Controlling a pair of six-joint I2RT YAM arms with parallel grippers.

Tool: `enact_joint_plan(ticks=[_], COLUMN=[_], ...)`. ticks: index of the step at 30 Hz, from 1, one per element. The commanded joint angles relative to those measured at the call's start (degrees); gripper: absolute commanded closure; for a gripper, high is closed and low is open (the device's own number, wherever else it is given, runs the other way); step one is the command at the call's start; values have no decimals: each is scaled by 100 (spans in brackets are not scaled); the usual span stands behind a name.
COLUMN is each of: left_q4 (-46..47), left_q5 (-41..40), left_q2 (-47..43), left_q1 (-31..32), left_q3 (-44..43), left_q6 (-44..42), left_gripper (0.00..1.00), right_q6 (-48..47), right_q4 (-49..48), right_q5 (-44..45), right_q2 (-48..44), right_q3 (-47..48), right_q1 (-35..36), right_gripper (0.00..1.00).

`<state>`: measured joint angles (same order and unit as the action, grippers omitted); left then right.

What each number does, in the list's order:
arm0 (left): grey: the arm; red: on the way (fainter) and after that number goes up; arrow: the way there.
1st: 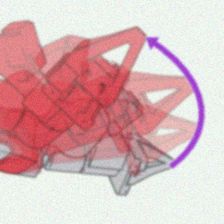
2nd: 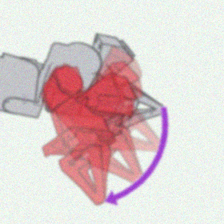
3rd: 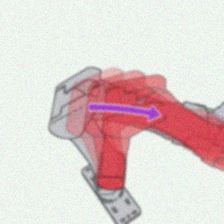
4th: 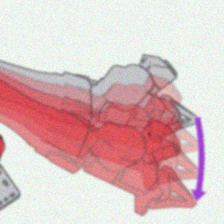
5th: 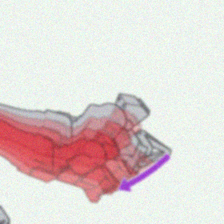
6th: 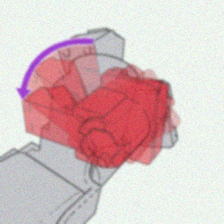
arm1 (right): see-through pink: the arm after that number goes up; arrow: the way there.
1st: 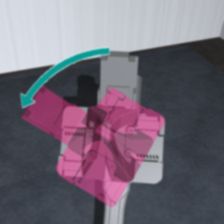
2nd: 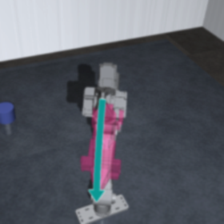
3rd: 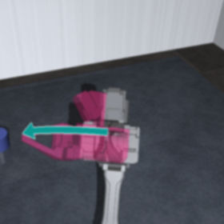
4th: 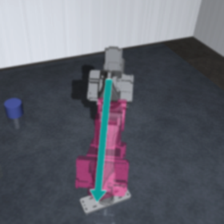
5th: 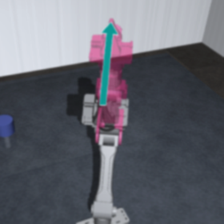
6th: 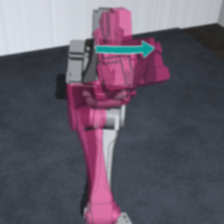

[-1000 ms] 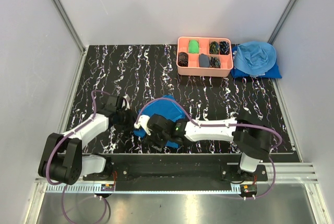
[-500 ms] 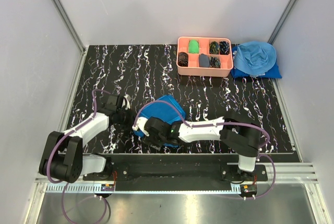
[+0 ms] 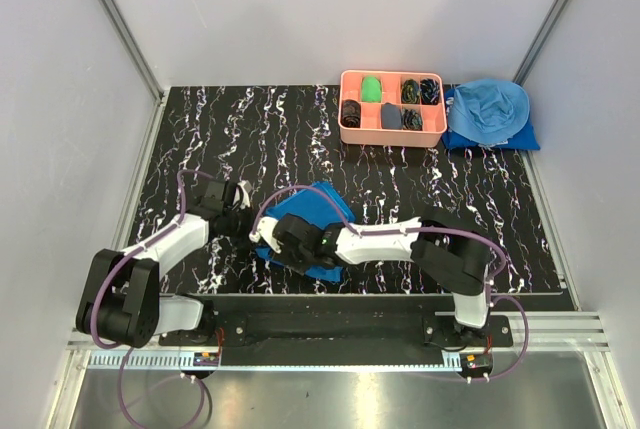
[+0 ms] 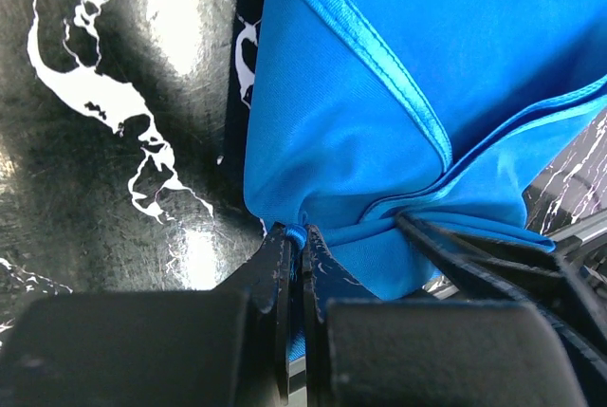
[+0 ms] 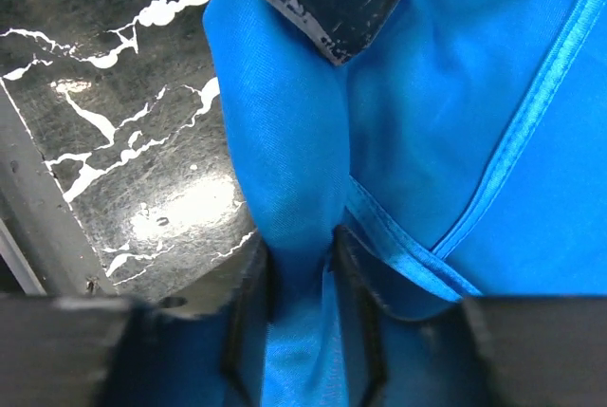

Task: Fold the napkin, place the utensils inside, and roll it up
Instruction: Roll the napkin with the utensil

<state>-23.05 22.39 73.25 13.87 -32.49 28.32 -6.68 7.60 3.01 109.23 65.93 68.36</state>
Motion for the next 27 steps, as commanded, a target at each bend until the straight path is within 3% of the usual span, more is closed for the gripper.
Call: enact_joint_plan(ticks=[1, 4, 5, 8, 9, 12, 20, 27], left_q4=[125, 178, 213, 327, 362, 476, 818, 1618], left_q5=[336, 319, 292, 108, 29, -173, -947, -570], left_q2=[22, 22, 14, -162, -214, -504, -1682, -2850], left_q1=[-16, -24, -25, -94, -147, -323, -499, -473], left_q3=[-223, -231, -223, -100, -56, 137, 787, 1508], left_q6=[-81, -28, 24, 173, 218, 411, 877, 842], left_gripper=[100, 98, 86, 75, 63, 43, 36, 36], right_q6=[-141, -62, -1, 157, 201, 307, 430, 439], right_q4=[794, 1155, 1226, 1332, 1350, 1402, 1525, 1868], right_q5=[-598, -1291, -1433, -1917, -2040, -2532, -3719, -4737], right_q2=[388, 485, 494, 564, 599, 669, 1003, 1416], right_q3=[95, 209, 227, 192, 183, 174, 402, 886], right_q1=[-121, -173, -191, -288, -323, -490, -1016, -1351], right_gripper=[67, 74, 76, 78, 79, 80, 81, 82])
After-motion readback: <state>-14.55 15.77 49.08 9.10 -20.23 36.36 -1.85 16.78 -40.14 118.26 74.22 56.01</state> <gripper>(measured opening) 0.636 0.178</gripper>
